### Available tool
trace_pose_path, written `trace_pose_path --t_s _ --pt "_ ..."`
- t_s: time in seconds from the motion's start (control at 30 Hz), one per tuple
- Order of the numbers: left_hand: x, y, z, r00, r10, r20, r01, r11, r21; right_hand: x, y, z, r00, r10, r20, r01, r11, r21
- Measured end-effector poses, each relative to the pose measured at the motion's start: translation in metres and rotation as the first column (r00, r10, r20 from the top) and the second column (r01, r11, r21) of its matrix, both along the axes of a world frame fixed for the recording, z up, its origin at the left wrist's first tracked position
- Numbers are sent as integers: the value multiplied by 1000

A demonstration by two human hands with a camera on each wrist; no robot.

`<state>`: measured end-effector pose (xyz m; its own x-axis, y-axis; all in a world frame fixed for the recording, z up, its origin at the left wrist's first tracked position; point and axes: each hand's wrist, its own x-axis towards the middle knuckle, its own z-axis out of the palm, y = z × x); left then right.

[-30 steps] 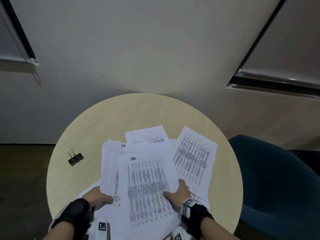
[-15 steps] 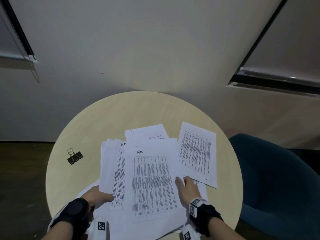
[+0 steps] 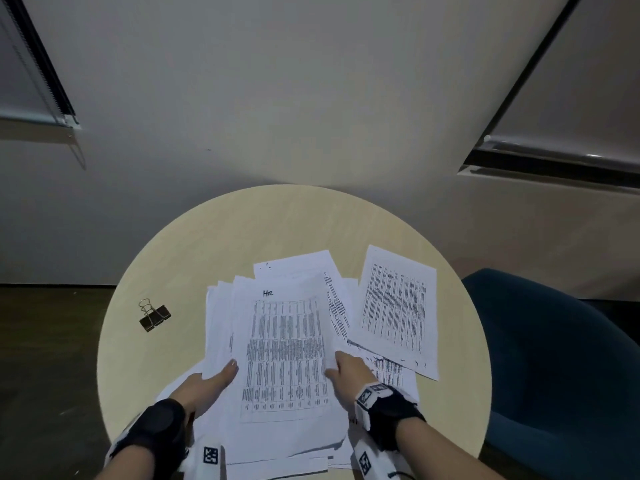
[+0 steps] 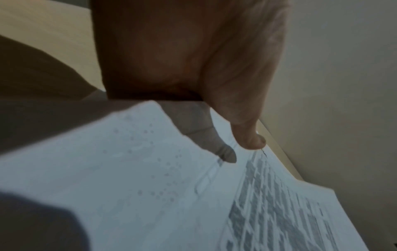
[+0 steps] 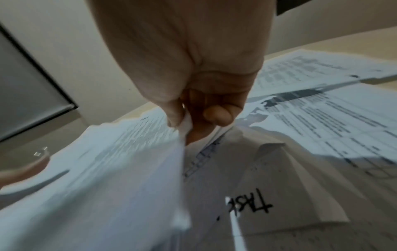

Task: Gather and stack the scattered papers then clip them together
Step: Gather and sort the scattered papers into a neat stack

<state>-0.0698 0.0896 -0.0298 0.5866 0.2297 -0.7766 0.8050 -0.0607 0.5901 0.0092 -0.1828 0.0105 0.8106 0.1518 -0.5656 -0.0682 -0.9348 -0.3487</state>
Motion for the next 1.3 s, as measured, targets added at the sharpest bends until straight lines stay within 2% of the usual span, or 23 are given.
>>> trace_pose_path --t_s 0.07,0.17,0.23,0.3,0.37,0.43,0.47,0.6,0.67,0.73,0.8,0.87,0.97,1.0,1.03,1.1,1.13,1.17,1.2,1.23,1.27,1.3 --pt "2 -9 0 998 4 62 -3 1000 -12 -5 12 -6 998 47 -39 -48 998 -29" --pt "3 -16 2 961 49 273 -62 997 40 -14 26 -12 997 20 -70 -21 1000 -21" --pt "6 -19 9 935 34 352 -60 996 62 -18 27 -14 995 -37 -91 41 998 39" --pt "8 -19 26 901 10 434 -18 1000 15 -16 21 -11 976 -194 -96 208 964 168" --pt "14 -19 46 868 5 496 10 1000 -27 -6 12 6 921 -351 -167 388 852 351" --pt "21 -21 69 827 -12 562 46 998 -47 11 6 27 882 -404 -244 469 698 541" --pt "26 -20 76 804 -1 595 48 997 -63 19 5 39 876 -408 -257 472 618 629" --pt "43 -19 104 695 -7 719 19 1000 -9 39 14 87 862 -499 -87 341 445 828" --pt "48 -18 116 645 32 763 -13 999 -31 43 21 113 849 -529 -7 255 398 881" --pt "53 -19 124 604 78 793 -23 996 -81 47 24 126 855 -513 73 161 397 904" --pt "55 -19 121 599 72 797 -23 997 -72 45 24 127 874 -477 93 120 397 910" --pt "53 -20 114 622 85 779 -15 995 -96 41 22 123 906 -413 89 113 440 891" --pt "48 -27 106 719 60 692 -14 997 -72 36 18 112 932 -348 98 98 504 858" --pt "51 -24 92 723 44 689 -11 999 -53 34 18 114 935 -341 98 101 521 848" --pt "52 -16 76 759 49 649 -20 998 -52 33 17 116 939 -329 103 95 535 840" --pt "62 5 23 805 -18 593 22 1000 -1 33 18 126 935 -322 150 76 594 801" --pt "69 11 8 800 -57 598 42 998 39 34 18 132 919 -346 190 75 626 776" --pt "73 14 8 788 -52 613 30 998 46 36 18 137 897 -385 219 70 612 787" --pt "75 6 28 760 -33 649 7 999 43 39 18 143 868 -447 219 69 543 837" --pt "66 -11 77 729 -59 682 3 997 82 41 17 150 826 -506 250 40 495 868" --pt "67 -20 101 657 -98 747 -2 991 132 43 16 158 749 -548 372 -14 548 836" --pt "66 -26 117 631 -108 768 -16 988 152 44 13 167 649 -512 563 -75 694 716"
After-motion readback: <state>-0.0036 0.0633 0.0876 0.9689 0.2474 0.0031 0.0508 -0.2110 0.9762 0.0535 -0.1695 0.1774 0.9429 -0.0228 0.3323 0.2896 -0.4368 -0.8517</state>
